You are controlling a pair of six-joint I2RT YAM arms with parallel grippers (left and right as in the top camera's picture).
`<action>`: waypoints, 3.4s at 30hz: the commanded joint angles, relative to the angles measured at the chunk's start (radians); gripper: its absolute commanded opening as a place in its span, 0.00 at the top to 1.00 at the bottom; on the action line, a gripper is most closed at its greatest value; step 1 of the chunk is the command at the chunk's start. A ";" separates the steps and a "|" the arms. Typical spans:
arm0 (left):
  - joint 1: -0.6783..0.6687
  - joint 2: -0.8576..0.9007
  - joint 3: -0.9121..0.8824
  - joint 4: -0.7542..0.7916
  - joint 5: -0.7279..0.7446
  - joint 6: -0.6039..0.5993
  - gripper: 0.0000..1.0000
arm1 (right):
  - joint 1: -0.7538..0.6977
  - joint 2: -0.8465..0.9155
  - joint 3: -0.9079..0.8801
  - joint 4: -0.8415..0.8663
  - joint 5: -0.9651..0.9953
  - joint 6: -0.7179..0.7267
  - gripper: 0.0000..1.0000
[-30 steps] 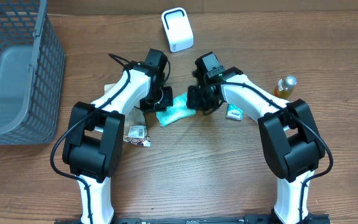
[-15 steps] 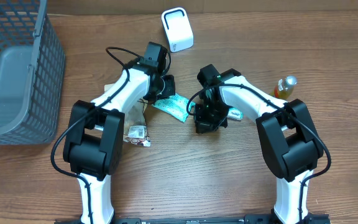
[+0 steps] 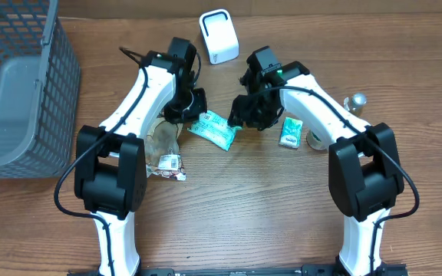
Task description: Scan the item barcode
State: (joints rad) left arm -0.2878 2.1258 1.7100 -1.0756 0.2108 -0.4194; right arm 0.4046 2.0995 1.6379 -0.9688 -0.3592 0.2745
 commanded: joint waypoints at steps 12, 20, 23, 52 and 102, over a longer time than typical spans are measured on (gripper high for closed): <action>-0.005 0.000 -0.157 0.141 -0.033 -0.006 0.96 | -0.082 -0.011 0.005 0.060 -0.018 -0.015 0.48; 0.022 0.000 -0.089 0.086 0.036 -0.008 0.96 | -0.084 -0.011 0.005 0.060 -0.039 -0.022 0.49; 0.022 0.000 -0.073 0.088 0.058 -0.008 0.96 | -0.084 -0.011 0.005 0.058 -0.039 -0.022 0.49; -0.003 0.002 -0.279 0.280 -0.008 -0.034 0.96 | -0.084 -0.010 -0.079 0.140 -0.130 -0.022 0.49; -0.003 0.002 -0.282 0.280 -0.011 -0.030 0.95 | 0.012 -0.010 -0.309 0.570 -0.361 0.099 0.67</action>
State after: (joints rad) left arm -0.2813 2.0979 1.4719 -0.7883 0.2237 -0.4427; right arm 0.3824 2.0995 1.3319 -0.4126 -0.6746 0.3740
